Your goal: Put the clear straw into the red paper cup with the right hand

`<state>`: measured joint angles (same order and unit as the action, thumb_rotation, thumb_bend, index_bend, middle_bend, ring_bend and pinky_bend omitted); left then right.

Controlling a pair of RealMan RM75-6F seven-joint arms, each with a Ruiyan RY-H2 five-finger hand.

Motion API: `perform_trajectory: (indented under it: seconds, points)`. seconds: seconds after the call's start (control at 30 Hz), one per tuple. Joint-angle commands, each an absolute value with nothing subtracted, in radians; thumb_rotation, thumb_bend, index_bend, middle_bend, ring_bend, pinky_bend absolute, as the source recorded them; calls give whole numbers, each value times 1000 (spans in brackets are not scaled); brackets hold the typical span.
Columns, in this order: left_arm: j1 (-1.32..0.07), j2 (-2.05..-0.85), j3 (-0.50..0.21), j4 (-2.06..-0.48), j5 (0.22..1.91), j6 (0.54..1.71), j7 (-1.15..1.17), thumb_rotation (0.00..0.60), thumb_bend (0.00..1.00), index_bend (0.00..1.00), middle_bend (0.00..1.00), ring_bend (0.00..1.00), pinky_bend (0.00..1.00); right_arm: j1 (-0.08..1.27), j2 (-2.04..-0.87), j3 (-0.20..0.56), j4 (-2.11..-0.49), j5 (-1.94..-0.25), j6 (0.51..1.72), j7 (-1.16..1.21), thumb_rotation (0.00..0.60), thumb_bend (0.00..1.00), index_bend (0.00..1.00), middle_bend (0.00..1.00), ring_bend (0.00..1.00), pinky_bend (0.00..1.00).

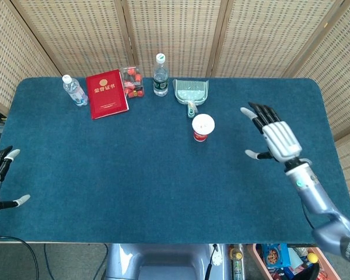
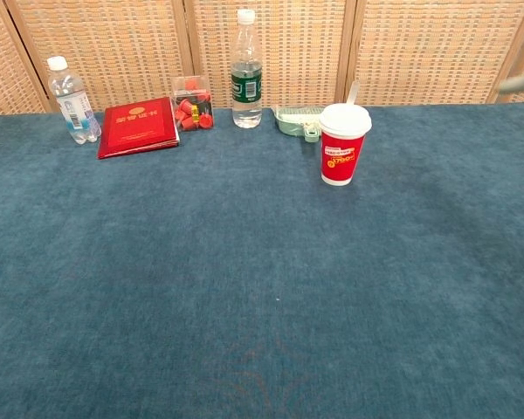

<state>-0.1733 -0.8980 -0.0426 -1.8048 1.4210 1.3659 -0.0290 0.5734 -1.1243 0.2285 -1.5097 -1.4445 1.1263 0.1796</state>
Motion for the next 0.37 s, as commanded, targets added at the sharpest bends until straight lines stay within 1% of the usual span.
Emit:
perform_trajectory:
  seconds: [0.03,0.2,0.37]
  points:
    - [-168,-901,-39,-1799,1429,1374,-32,600,0,0,0,0,0,427,-1054,164,-1622,-1414,1283,-8,600,0,0,0,0,0]
    - [-153,-907,-32,-1782,1456,1400,-34,600,0,0,0,0,0,323,-1062,131,-1667,-1385,1411,-152,600,0,0,0,0,0]
    - [-144,-918,-26,-1770,1471,1413,-19,600,0,0,0,0,0,276,-1069,123,-1695,-1378,1469,-213,600,0,0,0,0,0]
